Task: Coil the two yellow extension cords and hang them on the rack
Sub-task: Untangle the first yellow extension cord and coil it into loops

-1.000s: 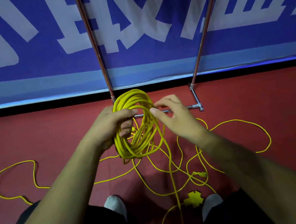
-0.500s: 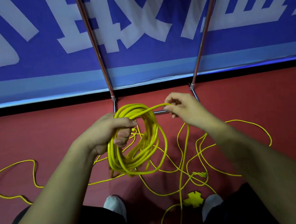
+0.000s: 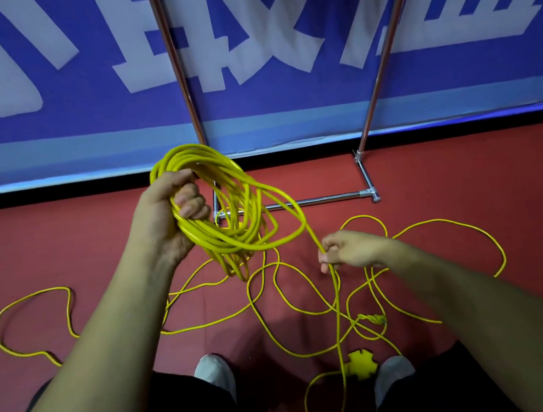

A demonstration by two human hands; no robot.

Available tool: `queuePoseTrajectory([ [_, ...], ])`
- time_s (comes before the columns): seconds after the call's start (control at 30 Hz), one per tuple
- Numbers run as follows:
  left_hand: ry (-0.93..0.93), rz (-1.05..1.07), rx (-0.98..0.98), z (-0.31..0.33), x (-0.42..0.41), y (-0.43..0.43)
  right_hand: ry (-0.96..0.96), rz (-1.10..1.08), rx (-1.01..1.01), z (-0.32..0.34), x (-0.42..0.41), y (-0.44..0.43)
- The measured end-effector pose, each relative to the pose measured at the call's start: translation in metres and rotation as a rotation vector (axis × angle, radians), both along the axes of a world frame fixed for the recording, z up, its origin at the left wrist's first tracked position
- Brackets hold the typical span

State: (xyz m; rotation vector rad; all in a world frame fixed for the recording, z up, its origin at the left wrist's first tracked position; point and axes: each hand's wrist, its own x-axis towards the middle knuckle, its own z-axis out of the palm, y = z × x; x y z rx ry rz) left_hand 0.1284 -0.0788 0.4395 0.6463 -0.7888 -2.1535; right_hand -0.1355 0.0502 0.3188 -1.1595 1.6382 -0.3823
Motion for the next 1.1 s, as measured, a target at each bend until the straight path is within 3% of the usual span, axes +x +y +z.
queuePoseTrajectory([
  [0.1, -0.049, 0.116, -0.009, 0.001, 0.003, -0.003, -0.116, -0.209, 0.023, 0.002, 0.009, -0.001],
  [0.17, -0.122, 0.17, -0.05, 0.001, 0.002, -0.001, -0.069, -0.28, -0.09, 0.007, 0.015, -0.006],
  [0.27, -0.301, 0.198, -0.154, -0.002, -0.002, 0.005, 0.275, -0.1, -0.358, 0.025, 0.028, -0.013],
  [0.33, -0.413, 0.203, -0.226, -0.004, -0.006, 0.01, 0.491, 0.093, -0.403, 0.04, 0.036, -0.014],
  [0.4, -0.507, 0.194, -0.276, -0.006, -0.008, 0.013, 0.575, 0.266, -0.373, 0.058, 0.044, -0.012],
  [0.5, -0.629, 0.081, -0.333, -0.009, -0.012, 0.022, 0.521, 0.485, -0.326, 0.085, 0.057, -0.006],
  [0.6, -0.669, -0.073, -0.306, -0.015, -0.021, 0.035, 0.353, 0.594, -0.357, 0.107, 0.069, -0.001],
  [0.77, -0.653, -0.329, -0.342, -0.017, -0.031, 0.052, -0.078, 0.215, -0.522, 0.117, 0.074, -0.003],
  [0.93, -0.509, -0.393, -0.2, -0.01, -0.038, 0.056, -0.109, -0.11, -0.614, 0.116, 0.056, -0.008],
  [1.1, -0.397, -0.396, -0.163, -0.012, -0.033, 0.048, 0.063, 0.092, -0.445, 0.1, 0.013, -0.007],
])
